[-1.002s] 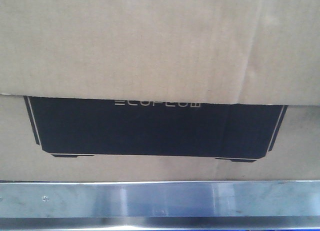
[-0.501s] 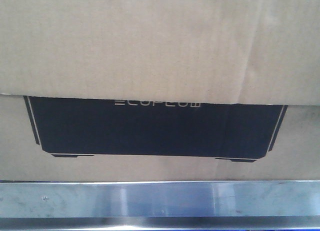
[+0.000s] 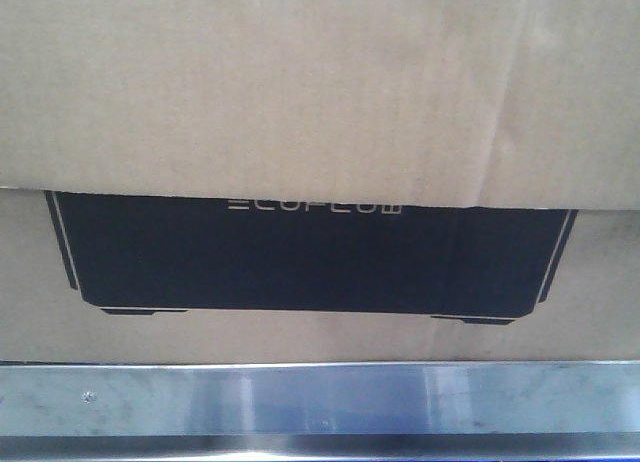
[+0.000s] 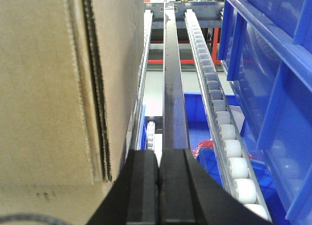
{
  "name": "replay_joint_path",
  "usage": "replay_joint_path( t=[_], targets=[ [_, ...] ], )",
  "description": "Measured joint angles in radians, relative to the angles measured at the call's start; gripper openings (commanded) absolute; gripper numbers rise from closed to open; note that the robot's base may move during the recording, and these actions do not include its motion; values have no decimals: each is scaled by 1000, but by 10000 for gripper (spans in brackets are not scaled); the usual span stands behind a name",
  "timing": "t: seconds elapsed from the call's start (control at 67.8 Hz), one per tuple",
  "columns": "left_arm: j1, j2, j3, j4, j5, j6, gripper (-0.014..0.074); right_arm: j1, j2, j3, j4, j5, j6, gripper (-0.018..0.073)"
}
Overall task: Grab box from left shelf to table start
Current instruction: 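Pull the clamped box off the roller shelf toward the robot with both grippers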
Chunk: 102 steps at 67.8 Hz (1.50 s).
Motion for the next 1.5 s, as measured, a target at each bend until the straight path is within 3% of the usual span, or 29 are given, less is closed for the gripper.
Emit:
replay_joint_path(
  t=[0.368, 0.442, 0.59, 0.678, 0.855, 1.238, 1.43, 1.503],
  targets=[
    [0, 61, -1, 8, 0, -11, 347, 0, 0, -25, 0, -28, 0, 81],
    [0, 61, -1, 8, 0, -11, 347, 0, 0, -83, 0, 22, 0, 197],
    [0, 61, -1, 9, 0, -11, 347, 0, 0, -244, 0, 153, 0, 529],
    [0, 63, -1, 11, 0, -11, 347, 0, 7, -338, 0, 224, 0, 631],
    [0, 63, -1, 11, 0, -13, 347, 0, 130, -533, 0, 332, 0, 622],
    [0, 63, -1, 11, 0, -13, 347, 22, 702, -993, 0, 648, 0, 622],
    [0, 63, -1, 11, 0, -13, 340, 25, 992, -1147, 0, 795, 0, 622],
    [0, 63, -1, 11, 0, -13, 300, 25, 1100, -1169, 0, 806, 0, 574]
  ],
)
